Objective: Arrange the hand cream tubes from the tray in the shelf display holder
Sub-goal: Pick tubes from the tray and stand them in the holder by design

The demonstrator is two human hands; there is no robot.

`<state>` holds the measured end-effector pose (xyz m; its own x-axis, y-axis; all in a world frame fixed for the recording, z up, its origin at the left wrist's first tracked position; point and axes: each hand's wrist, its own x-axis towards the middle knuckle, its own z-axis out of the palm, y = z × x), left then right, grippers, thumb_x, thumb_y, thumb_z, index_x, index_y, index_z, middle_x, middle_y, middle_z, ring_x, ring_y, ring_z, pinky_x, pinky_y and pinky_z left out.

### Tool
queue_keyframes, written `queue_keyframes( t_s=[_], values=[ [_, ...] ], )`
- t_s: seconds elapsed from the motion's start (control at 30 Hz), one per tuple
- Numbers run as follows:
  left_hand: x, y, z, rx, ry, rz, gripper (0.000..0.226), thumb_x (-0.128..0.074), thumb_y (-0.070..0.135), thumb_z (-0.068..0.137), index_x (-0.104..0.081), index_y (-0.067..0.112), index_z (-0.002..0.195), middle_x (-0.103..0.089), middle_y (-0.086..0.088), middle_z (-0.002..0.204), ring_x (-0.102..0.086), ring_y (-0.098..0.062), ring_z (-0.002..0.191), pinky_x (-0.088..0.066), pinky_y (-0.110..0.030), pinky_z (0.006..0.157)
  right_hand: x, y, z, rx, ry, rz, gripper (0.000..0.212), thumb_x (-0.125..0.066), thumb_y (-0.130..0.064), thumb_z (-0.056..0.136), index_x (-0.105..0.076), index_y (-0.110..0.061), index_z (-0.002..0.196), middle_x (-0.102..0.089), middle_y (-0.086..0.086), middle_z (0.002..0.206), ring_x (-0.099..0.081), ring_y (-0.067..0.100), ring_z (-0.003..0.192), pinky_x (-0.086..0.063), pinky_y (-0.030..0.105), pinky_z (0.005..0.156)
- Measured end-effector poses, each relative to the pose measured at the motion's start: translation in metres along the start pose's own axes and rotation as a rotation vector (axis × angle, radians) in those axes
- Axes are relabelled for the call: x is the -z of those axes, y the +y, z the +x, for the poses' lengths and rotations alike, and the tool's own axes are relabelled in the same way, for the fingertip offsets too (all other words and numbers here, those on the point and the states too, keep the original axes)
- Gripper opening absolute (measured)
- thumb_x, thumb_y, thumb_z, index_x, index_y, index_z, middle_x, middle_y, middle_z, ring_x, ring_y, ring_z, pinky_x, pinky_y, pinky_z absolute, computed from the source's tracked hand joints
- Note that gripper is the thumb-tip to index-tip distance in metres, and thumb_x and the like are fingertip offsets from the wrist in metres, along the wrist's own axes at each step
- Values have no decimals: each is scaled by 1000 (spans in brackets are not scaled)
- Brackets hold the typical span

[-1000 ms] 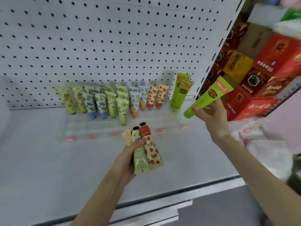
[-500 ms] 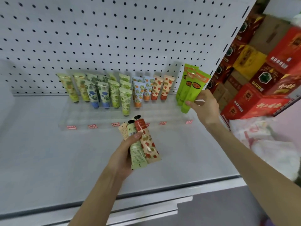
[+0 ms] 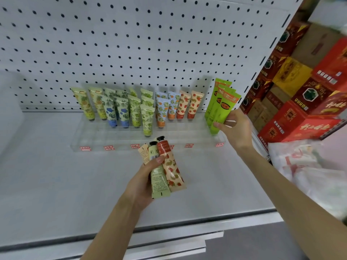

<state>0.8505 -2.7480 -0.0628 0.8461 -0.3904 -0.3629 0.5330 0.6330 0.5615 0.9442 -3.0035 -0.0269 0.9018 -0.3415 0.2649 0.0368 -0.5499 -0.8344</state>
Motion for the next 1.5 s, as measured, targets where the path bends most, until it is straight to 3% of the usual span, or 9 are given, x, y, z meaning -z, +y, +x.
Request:
queue_keyframes(
  t_s=[0.33, 0.47, 0.53, 0.67, 0.9, 1.03, 1.17, 1.33, 1.5],
  values=[
    [1, 0, 0, -7, 13, -9, 105, -98, 27, 15, -61, 11, 112, -73, -11, 87, -72, -25, 73, -58, -39, 58, -1, 12, -2, -97, -55, -26, 37, -78, -20, 76, -58, -13, 107, -66, -2, 101, -66, 16, 90, -55, 35, 82],
    [-2, -1, -2, 3, 4, -15, 92, -98, 27, 20, -65, 12, 103, -73, -10, 86, -72, -25, 73, -58, -39, 59, 6, 1, -18, -173, -30, -8, 49, -75, -26, 79, -53, -12, 120, -60, 0, 115, -60, 16, 98, -48, 25, 76],
    [-5, -2, -8, 15, 14, 0, 78, -97, 26, 31, -66, 12, 101, -73, -11, 87, -72, -26, 75, -58, -41, 60, 13, -18, -43, -182, 18, 44, 40, -72, -25, 82, -55, -14, 116, -60, 1, 108, -59, 13, 88, -46, 20, 70],
    [-13, 0, -20, -25, 104, -83, 32, -72, 16, 70, -64, 14, 101, -74, -8, 87, -72, -23, 77, -60, -43, 69, 11, -57, -122, -204, -269, 286, 3, -68, -8, 83, -66, -9, 81, -66, 5, 71, -61, 16, 61, -53, 27, 61],
    [-14, 17, -36, -123, 186, -176, 37, -72, 17, 66, -63, 11, 101, -71, -12, 92, -67, -29, 92, -54, -47, 86, -26, -92, -167, -260, -499, 288, 5, -72, -18, 81, -67, -17, 80, -70, 4, 72, -65, 12, 63, -53, 24, 54],
    [-12, 28, -38, -117, 166, -66, 38, -69, 19, 70, -64, 7, 106, -72, -14, 95, -71, -27, 83, -60, -40, 71, -35, -99, -169, -340, -416, 381, 3, -70, -9, 82, -69, -6, 81, -71, 5, 69, -67, 13, 64, -53, 24, 55],
    [-5, 34, -33, -84, 195, -45, 43, -67, 18, 77, -63, 3, 117, -73, -11, 101, -71, -19, 87, -58, -38, 83, -19, -97, -157, -433, -269, 457, 8, -62, -2, 87, -62, 5, 82, -71, 13, 74, -72, 26, 71, -58, 29, 58],
    [5, 38, -29, 48, 203, -187, 20, -62, 22, 89, -60, 12, 106, -74, -9, 91, -72, -15, 82, -59, -38, 78, 7, -101, -115, -240, -111, 334, 12, -56, 0, 90, -58, -2, 78, -71, 10, 75, -72, 25, 67, -58, 27, 58],
    [3, 45, -28, 114, 189, -166, 10, -65, 15, 87, -62, 13, 96, -74, -7, 83, -72, -18, 66, -39, -45, 107, 3, -107, -66, -49, -26, 167, 10, -57, -7, 92, -61, -6, 84, -71, 5, 76, -70, 14, 65, -56, 21, 61]
  ],
)
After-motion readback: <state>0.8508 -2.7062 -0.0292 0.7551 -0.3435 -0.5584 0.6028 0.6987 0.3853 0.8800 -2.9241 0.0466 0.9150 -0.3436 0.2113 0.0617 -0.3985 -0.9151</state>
